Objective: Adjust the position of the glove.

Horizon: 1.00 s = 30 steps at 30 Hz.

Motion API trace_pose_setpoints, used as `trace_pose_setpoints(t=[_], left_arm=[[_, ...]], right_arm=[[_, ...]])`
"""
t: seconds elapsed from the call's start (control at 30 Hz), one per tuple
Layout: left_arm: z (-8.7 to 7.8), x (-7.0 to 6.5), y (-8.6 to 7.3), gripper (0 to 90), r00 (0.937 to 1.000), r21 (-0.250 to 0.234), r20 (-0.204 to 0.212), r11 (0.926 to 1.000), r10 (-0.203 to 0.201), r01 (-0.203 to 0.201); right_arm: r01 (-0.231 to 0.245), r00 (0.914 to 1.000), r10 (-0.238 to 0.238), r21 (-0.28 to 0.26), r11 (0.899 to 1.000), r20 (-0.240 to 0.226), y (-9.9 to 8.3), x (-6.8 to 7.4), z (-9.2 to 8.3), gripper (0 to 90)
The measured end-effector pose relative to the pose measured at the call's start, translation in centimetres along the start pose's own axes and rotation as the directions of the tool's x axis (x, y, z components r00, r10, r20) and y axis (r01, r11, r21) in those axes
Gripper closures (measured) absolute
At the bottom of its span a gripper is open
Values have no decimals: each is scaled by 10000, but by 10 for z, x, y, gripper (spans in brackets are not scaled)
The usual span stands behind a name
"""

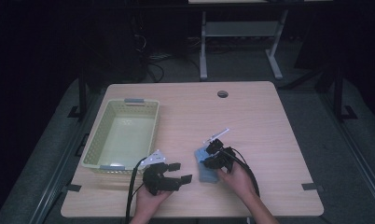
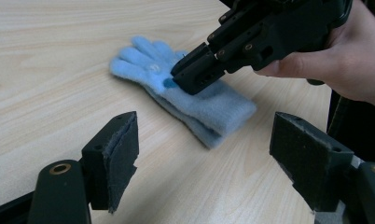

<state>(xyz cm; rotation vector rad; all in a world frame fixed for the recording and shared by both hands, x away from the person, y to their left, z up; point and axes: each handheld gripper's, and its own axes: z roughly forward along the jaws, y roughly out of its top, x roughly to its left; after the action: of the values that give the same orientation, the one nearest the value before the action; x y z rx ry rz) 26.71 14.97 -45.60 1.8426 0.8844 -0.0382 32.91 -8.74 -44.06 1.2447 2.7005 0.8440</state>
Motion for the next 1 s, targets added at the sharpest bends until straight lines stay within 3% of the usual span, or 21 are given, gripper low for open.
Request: trace_pose_setpoints(t=[0.23,0.47,0.6,0.63,0.67,0.7,0.8,0.83,0.87,0.9,0.93,0.97,1.0], left_arm=[[1,0,0,249,9998,139,174,9999,-88,85],[7,-3,4,263,9967,257,547,9980,-594,581],[11,-2,8,266,9944,378,631,9959,-844,822],[15,-1,10,266,9914,549,668,9925,-1128,1092],[15,-1,10,266,9914,549,668,9925,-1128,1092],[20,-1,11,266,9868,554,713,9884,-1455,1418],[24,0,12,262,9825,526,643,9838,-1746,1714],[29,3,14,260,9744,542,598,9754,-2169,2138],[29,3,14,260,9744,542,598,9754,-2169,2138],[34,5,15,260,9680,569,545,9687,-2448,2418],[34,5,15,260,9680,569,545,9687,-2448,2418],[39,5,17,261,9633,580,405,9631,-2653,2628],[39,5,17,261,9633,580,405,9631,-2653,2628]], right_arm=[[-198,9995,188,-428,9989,-241,-2,-2,-12,723],[-1180,9887,1066,-1082,9871,-1056,-16,-13,-31,532],[-1562,9818,1400,-1265,9796,-1285,-25,-18,-35,491],[-1927,9735,1705,-1454,9704,-1528,-30,-22,-37,463],[-1927,9735,1705,-1454,9704,-1528,-30,-22,-37,463],[-2277,9650,1996,-1659,9595,-1702,-36,-25,-39,440],[-2456,9595,2126,-1790,9527,-1848,-41,-28,-39,427],[-2703,9524,2334,-1889,9441,-1962,-48,-30,-38,421],[-2784,9497,2397,-1928,9409,-2016,-50,-31,-37,419],[-2894,9459,2493,-1929,9376,-2076,-52,-33,-37,416],[-3048,9404,2627,-1927,9327,-2159,-54,-34,-36,413],[-3141,9366,2699,-1944,9293,-2234,-55,-35,-35,408],[-3141,9366,2699,-1944,9293,-2234,-55,-35,-35,408]])
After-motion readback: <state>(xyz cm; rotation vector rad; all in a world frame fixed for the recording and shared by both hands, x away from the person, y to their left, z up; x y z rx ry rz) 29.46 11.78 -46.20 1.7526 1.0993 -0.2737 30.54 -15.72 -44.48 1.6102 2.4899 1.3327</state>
